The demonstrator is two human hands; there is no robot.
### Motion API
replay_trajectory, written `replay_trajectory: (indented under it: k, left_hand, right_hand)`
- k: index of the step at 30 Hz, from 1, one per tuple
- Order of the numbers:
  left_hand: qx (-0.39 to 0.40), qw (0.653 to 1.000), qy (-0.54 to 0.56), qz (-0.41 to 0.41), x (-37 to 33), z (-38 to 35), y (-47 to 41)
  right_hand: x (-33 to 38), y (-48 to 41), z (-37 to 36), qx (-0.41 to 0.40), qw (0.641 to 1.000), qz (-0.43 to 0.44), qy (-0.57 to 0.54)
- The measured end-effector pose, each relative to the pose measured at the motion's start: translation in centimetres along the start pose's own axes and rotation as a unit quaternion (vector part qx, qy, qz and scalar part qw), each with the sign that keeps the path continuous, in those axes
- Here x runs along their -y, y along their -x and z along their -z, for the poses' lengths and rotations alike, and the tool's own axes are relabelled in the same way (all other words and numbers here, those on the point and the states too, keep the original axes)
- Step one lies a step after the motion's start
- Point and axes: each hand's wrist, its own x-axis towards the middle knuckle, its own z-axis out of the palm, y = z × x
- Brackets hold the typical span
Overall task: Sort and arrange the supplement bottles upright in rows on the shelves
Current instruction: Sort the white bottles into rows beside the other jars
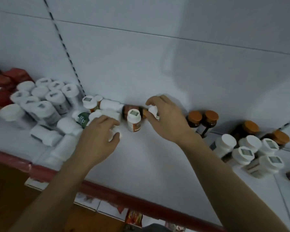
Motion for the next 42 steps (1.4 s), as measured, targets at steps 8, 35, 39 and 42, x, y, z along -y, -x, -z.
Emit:
replay_trajectory:
  k: [8, 35, 39, 42]
  left_hand:
    - [0.032, 0.996, -0.081, -0.022, 2.2, -1.6, 2.5]
    - [0.130, 0.864, 0.484, -0.047, -19.2, -10.2, 0.7]
    - [0.089, 0.919, 0.347, -0.162, -20.2, -12.3, 1.9]
    - [0.081, 0.931, 0.285, -0.211, -21.6, -13.4, 1.9]
  right_hand:
    - [2.0, -2.0, -6.5, 0.062, 0.994, -0.053, -0.075]
    - [-7.4, 22.9, 13.8, -0.260, 0.878, -0.401, 0.028]
    - [-8.7, 24.0, 13.8, -0.195, 0.903, -0.381, 0.029]
    - [-9.5, 23.7, 14.4, -0.173, 0.921, -0.342, 0.073]
